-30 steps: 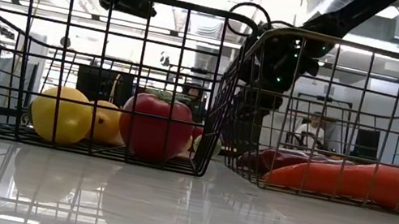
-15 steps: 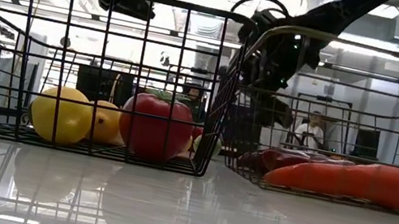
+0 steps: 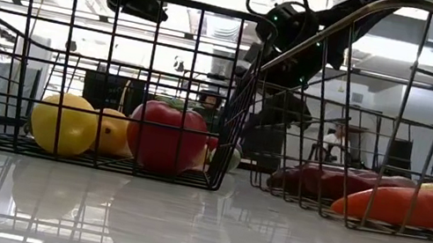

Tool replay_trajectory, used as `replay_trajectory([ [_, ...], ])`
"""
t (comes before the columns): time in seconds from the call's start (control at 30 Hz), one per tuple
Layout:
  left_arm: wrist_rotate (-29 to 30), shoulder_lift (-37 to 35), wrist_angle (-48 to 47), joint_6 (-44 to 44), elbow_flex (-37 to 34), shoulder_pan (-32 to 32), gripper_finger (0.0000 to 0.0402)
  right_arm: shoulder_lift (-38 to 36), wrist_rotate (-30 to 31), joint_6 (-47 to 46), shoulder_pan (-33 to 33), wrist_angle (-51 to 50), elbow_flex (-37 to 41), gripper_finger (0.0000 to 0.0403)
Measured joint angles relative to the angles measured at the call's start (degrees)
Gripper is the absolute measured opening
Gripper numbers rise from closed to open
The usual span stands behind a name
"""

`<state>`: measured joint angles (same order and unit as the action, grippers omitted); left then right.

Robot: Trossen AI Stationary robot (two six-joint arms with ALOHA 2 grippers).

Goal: Sort produce into baskets
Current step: Put the green lime into the black wire basket

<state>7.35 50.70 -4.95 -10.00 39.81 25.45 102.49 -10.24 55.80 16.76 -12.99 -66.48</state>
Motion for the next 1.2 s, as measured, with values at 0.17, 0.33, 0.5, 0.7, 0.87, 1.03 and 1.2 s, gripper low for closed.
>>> replay_trajectory([
  [0.17, 0.00, 0.00, 0.03, 0.04, 0.00, 0.02, 0.0190, 0.01, -1.65, 0.01, 0.98, 1.25, 0.00, 0.0333],
  [0.33, 0.00, 0.00, 0.09, 0.09, 0.00, 0.01, 0.0190, 1.82, -3.58, -0.01, 1.08, 2.80, -0.02, 0.0332],
  [0.5, 0.04, 0.00, 0.06, 0.11, 0.00, 0.01, 0.0190, 4.94, -4.24, 1.09, 1.05, 3.08, -0.43, 0.0332],
  [0.7, 0.19, 0.02, -0.45, -0.01, -0.02, 0.02, 0.0190, 7.78, -6.36, 0.88, 1.43, 2.86, -0.81, 0.0325],
  [0.87, 0.66, 0.00, -0.66, -0.06, -0.02, 0.04, 0.0190, 9.40, -6.42, 1.02, 2.20, 2.53, -0.83, 0.0296],
  [1.03, 0.68, 0.02, -0.74, -0.05, -0.02, 0.04, 0.0190, 9.34, -6.36, 1.04, 2.43, 3.01, -0.83, 0.0246],
  [1.2, 0.70, 0.02, -0.74, -0.07, -0.02, 0.04, 0.0190, 9.23, -6.34, 1.06, 2.53, 3.18, -0.83, 0.0173],
])
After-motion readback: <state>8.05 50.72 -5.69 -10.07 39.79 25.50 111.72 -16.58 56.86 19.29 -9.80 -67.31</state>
